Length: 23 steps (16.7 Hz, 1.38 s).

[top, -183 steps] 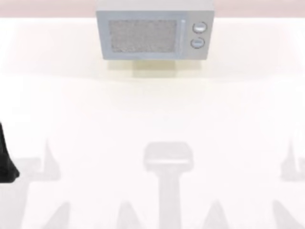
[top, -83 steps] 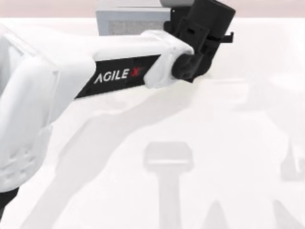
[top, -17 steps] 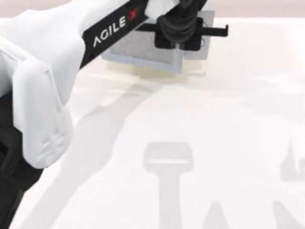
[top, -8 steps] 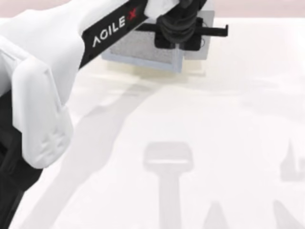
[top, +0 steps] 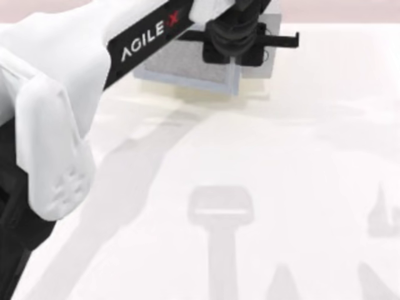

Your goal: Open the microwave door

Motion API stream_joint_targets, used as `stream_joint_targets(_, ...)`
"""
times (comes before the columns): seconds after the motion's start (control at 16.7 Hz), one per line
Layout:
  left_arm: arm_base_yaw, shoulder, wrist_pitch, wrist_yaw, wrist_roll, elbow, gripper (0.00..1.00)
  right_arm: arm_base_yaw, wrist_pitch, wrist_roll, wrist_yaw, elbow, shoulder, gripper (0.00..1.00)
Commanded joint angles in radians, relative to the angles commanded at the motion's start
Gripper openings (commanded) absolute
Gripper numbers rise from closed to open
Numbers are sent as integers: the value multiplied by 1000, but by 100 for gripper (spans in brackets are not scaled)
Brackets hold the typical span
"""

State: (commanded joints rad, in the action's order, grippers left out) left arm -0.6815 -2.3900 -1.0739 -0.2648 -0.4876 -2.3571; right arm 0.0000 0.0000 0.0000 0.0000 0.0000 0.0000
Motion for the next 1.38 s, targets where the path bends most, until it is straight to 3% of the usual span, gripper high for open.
stream_joint_targets(0.6, -8, -4, 3, 4, -1, 5, 0, 0, 0, 0, 0, 0, 0, 100)
stream_joint_targets(1.02, 8, 126, 116, 44, 92, 222, 0, 0, 0, 0, 0, 0, 0, 100)
stream_joint_targets(1.38, 10, 138, 127, 49, 101, 241, 0, 0, 0, 0, 0, 0, 0, 100)
